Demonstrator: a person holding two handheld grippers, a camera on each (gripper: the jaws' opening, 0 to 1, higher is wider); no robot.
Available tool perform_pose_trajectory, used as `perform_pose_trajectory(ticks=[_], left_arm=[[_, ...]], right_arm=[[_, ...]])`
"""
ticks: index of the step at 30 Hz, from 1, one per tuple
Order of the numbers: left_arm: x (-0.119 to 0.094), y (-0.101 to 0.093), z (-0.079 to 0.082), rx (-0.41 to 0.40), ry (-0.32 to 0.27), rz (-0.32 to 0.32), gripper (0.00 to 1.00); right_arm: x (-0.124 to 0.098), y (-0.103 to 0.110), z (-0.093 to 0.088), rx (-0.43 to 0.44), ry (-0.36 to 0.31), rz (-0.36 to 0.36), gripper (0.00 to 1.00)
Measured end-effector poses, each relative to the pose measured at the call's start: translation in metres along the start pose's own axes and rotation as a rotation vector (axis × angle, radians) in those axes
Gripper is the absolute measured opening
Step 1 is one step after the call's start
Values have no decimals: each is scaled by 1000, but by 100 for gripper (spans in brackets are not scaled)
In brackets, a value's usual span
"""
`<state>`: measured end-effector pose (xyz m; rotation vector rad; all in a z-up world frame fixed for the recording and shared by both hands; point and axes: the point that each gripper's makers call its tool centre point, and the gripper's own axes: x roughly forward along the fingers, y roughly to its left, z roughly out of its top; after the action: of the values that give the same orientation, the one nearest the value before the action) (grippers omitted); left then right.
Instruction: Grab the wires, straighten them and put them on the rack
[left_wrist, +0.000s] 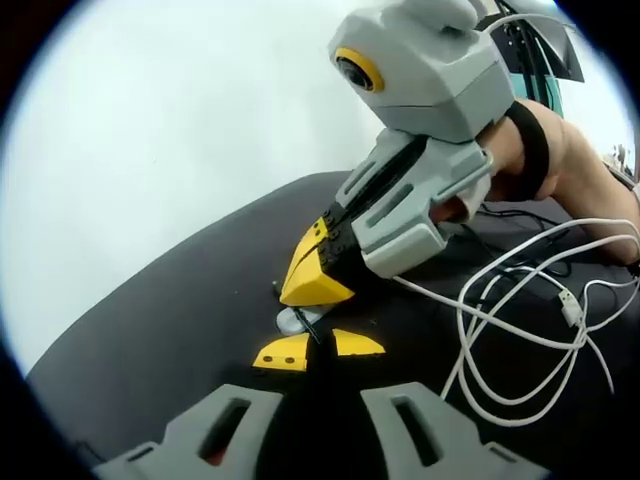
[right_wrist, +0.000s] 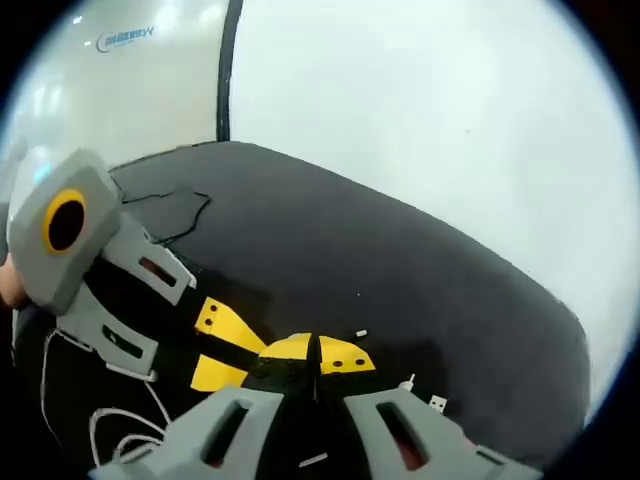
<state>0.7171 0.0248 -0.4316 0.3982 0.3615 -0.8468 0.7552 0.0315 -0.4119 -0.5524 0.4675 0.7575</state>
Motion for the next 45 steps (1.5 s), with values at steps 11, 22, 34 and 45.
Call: perform_pose_trajectory(ticks=[11,22,34,45], left_arm=[[2,3,1,17,-2,3,6],[3,4,1,-4,-12,-4,6],[2,3,0,-30,-21,-5,6],[2,4,0,-42,-20,4,6]], right_arm=[[-5,-9,12,-102,146,93,0],[-2,12,-2,-163,210,152,0],[-3,7,-8,-67,212,165,0],[-1,15,-13,-79,392,155,0]])
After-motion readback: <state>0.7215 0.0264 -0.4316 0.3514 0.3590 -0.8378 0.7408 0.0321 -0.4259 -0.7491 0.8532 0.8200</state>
